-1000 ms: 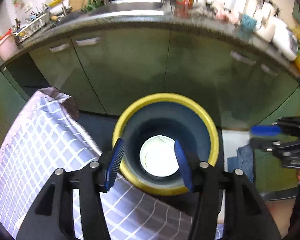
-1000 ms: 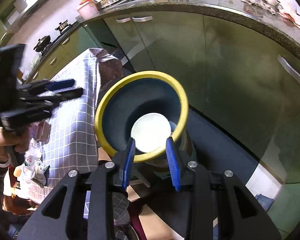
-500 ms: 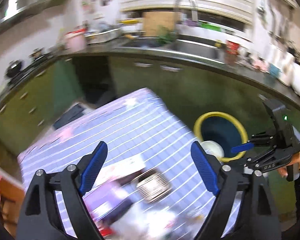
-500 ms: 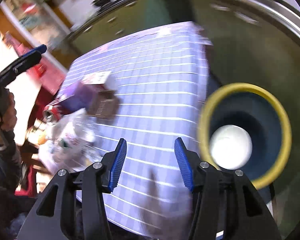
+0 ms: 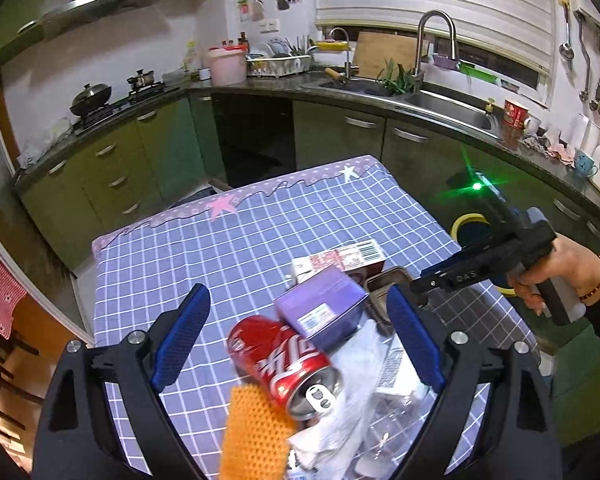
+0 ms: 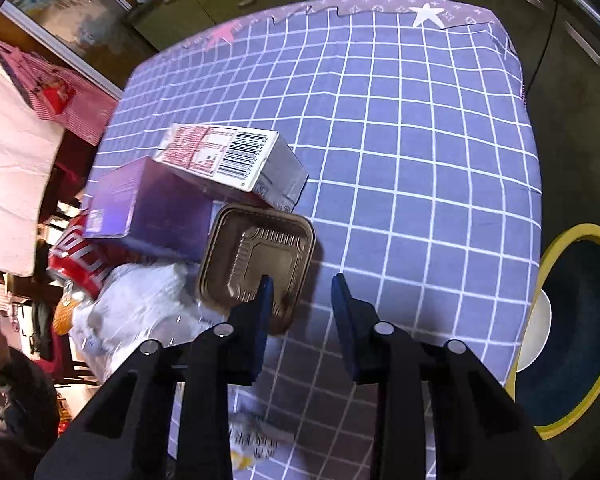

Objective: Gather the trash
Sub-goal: 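Grasp the brown plastic tray with the right gripper, then carry the brown tray over the bin and open the right gripper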

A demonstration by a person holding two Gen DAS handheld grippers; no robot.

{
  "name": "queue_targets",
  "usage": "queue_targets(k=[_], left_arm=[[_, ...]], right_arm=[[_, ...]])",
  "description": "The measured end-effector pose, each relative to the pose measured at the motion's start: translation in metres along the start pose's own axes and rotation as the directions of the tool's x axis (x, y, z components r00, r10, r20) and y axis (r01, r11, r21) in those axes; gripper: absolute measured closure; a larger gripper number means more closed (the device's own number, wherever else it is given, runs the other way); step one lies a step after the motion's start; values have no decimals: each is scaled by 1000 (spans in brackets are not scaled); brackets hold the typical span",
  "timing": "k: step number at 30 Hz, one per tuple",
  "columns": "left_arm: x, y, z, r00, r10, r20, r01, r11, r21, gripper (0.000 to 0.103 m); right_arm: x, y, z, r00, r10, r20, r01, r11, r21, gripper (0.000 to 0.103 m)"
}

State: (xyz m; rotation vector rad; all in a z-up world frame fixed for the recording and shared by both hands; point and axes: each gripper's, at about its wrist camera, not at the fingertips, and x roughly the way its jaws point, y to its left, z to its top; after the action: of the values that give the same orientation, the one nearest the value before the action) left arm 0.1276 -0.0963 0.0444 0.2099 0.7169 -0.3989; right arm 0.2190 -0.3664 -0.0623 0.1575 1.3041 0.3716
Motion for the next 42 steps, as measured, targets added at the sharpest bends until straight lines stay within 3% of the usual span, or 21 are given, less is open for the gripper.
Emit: queue_targets(k=[11,21,25,29,33,36,42], left_arm=[[-2,13,-12,1000,-7,-2,6,999,-31,18],[-1,25,-16,1000,13,-15,-14,998,-59,17],[0,22,-17,1000,11,-21,-12,998,-56,17],[2,15,-19,1000,6,-28,-7,999,-43,17],[4,9,-18,999,5,-37,-6,999,-31,16],[5,6,-16,999,9,-38,-10,1000,-26,16],[4,-1,-11,998,28,-47,-29,1000,-6,15]], right_arm=[[24,5,10,997,-62,-40,62,998,9,95],[-21,-19,-3,996,-54,67,51,998,48,98],[-64,-63,-21,984,-82,157,59,988,145,98],[-93,-128,-42,956,-219,194,159,946,284,98],[-88,-197,-64,928,-354,117,281,870,406,98],[-65,-237,-76,929,-367,43,308,835,457,98],[-21,-280,-76,934,-354,-41,325,800,505,97]])
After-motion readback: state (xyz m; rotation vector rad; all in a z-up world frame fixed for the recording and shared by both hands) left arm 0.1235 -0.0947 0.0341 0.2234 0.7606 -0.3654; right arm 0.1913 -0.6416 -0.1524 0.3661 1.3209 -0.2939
